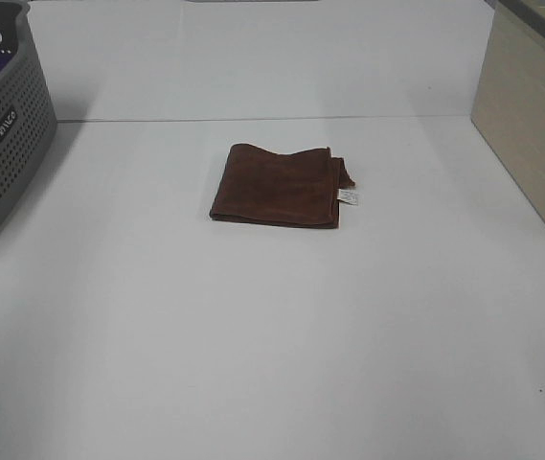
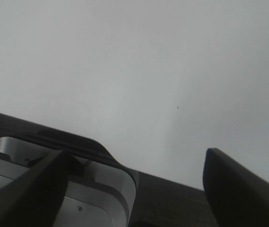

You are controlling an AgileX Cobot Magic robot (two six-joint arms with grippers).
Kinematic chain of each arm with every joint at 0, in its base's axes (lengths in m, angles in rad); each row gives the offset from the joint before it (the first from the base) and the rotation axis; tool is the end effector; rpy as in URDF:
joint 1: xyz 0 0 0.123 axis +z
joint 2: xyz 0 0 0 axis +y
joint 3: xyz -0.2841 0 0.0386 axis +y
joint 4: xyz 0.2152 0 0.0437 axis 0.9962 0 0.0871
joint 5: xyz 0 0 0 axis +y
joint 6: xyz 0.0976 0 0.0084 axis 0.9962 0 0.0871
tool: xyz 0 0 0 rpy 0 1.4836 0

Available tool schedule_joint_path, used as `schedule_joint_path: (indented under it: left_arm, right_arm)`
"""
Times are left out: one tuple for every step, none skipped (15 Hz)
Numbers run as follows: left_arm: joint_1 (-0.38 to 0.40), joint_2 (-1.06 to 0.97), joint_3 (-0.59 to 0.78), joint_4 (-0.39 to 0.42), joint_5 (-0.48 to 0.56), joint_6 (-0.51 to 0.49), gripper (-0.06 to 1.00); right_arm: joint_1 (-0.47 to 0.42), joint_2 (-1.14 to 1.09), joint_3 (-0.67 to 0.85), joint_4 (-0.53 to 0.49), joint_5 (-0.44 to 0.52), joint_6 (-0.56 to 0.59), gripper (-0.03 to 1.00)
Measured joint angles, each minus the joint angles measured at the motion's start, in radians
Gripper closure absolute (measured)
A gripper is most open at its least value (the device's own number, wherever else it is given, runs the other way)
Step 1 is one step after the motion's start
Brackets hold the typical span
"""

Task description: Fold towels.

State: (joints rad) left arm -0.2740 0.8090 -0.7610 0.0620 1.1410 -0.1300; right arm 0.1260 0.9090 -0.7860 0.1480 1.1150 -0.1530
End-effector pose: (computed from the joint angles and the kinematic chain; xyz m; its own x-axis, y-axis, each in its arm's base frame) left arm 0.0911 -0.0199 0.3013 -0.8793 0.1393 -0.4554 0.1550 0.9879 0.0029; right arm 0.1121 0.0273 0.2993 -0.8850 -0.1994 -0.4207 -0.2569 0.9627 0.0842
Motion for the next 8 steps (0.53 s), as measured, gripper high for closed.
schedule_joint_path:
  left_arm:
    - [0.0,-0.078,0.054,-0.004,-0.024,0.021,0.35]
    - [0.0,-0.207,0.128,-0.029,-0.065,0.068,0.35]
    - [0.0,-0.266,0.158,-0.043,-0.082,0.084,0.35]
    - [0.0,-0.314,0.183,-0.054,-0.097,0.089,0.35]
    - [0.0,-0.346,0.208,-0.062,-0.104,0.092,0.35]
    - [0.0,-0.367,0.233,-0.062,-0.11,0.098,0.35]
    - [0.0,-0.373,0.24,-0.062,-0.109,0.103,0.35]
    - [0.0,-0.376,0.247,-0.062,-0.11,0.11,0.35]
  right_arm:
    - [0.0,-0.079,0.083,-0.012,0.0,0.004,0.2]
    - [0.0,-0.222,0.195,-0.037,-0.002,0.015,0.2]
    - [0.0,-0.301,0.232,-0.051,-0.003,0.017,0.2]
    - [0.0,-0.369,0.257,-0.062,-0.022,0.017,0.2]
    - [0.0,-0.435,0.269,-0.062,-0.038,0.017,0.2]
    - [0.0,-0.503,0.274,-0.063,-0.047,0.017,0.2]
    - [0.0,-0.533,0.274,-0.063,-0.047,0.017,0.2]
    - [0.0,-0.58,0.274,-0.063,-0.048,0.017,0.2]
